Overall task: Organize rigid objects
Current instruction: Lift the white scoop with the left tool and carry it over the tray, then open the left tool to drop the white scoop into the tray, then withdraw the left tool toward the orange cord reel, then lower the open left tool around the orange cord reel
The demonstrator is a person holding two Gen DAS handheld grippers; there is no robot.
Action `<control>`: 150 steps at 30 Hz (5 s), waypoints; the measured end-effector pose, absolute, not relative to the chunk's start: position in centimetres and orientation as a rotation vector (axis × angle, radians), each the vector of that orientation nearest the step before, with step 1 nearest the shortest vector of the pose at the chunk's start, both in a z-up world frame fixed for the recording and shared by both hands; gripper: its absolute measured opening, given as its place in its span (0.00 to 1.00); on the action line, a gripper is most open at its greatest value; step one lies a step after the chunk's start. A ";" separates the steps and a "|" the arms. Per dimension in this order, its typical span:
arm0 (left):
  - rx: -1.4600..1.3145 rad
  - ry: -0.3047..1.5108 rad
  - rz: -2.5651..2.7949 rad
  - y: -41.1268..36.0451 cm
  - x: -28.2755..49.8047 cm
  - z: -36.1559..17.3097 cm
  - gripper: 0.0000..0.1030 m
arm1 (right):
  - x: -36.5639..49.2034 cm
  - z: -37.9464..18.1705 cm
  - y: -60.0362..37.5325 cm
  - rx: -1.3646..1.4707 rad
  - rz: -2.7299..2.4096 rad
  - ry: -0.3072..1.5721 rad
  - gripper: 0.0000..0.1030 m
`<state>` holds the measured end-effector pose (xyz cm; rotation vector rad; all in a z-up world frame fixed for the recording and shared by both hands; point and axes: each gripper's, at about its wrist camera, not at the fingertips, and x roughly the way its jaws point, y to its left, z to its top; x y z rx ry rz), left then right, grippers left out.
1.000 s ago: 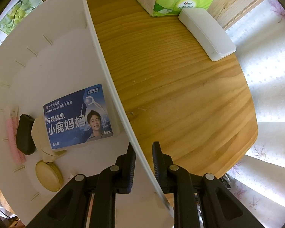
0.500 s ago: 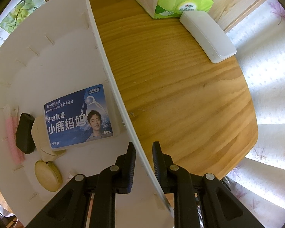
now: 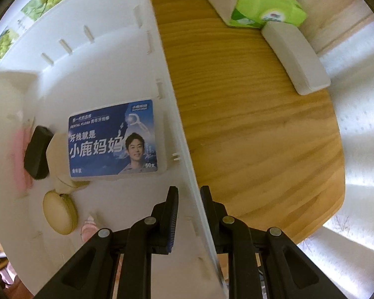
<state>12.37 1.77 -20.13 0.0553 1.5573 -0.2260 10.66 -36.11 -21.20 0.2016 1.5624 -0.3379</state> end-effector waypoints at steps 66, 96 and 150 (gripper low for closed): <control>0.027 1.104 -0.357 -21.4 7.5 -6.5 0.61 | 12.0 -21.4 -33.2 -0.219 0.252 1.509 0.10; 0.071 1.147 -0.293 -9.6 8.9 -5.5 0.73 | 13.4 -20.2 -38.2 0.031 -0.043 1.518 0.03; 0.536 1.159 -0.930 -10.1 17.1 -16.4 0.83 | 14.9 -18.7 -40.8 0.141 -0.263 1.541 0.09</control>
